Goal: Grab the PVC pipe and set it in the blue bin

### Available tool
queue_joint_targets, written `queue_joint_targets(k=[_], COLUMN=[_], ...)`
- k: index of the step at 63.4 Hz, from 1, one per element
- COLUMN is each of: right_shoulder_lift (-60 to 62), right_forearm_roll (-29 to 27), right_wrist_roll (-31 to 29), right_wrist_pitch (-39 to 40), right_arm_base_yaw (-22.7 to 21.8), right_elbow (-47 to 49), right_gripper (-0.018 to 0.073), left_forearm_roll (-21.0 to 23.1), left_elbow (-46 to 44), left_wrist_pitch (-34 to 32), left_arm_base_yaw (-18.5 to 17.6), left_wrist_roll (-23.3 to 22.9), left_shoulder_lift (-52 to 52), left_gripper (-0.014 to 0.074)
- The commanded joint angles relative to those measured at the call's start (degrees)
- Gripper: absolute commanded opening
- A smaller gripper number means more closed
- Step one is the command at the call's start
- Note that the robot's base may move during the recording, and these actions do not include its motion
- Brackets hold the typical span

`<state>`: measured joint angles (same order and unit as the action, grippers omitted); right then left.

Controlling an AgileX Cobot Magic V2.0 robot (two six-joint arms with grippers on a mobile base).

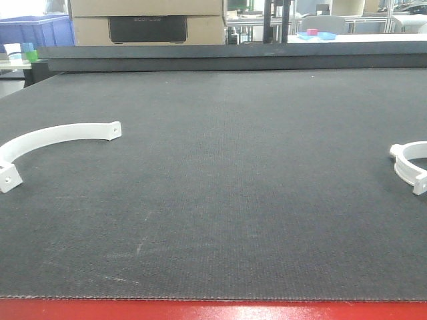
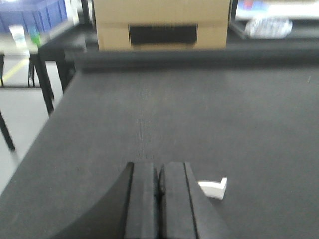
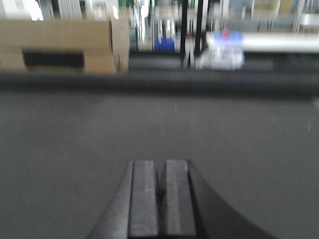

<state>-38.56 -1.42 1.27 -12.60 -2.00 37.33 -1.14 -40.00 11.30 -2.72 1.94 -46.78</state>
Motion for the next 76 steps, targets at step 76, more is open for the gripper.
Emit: queue_joint_targets(k=[76], right_shoulder_lift=[-41.08], right_forearm_roll=[-4.54], right_wrist_roll=[0.12], right_wrist_pitch=[-36.01], right_arm_base_yaw=[2.48], right_elbow=[28.64], right_gripper=[-0.0151], left_forearm_roll=[5.22], left_elbow=[-23.74], left_wrist_pitch=[32.61], left_arm_base_yaw=[0.16], left_wrist_roll=[-0.01], left_shoulder_lift=[-28.27], left_gripper=[-0.0111])
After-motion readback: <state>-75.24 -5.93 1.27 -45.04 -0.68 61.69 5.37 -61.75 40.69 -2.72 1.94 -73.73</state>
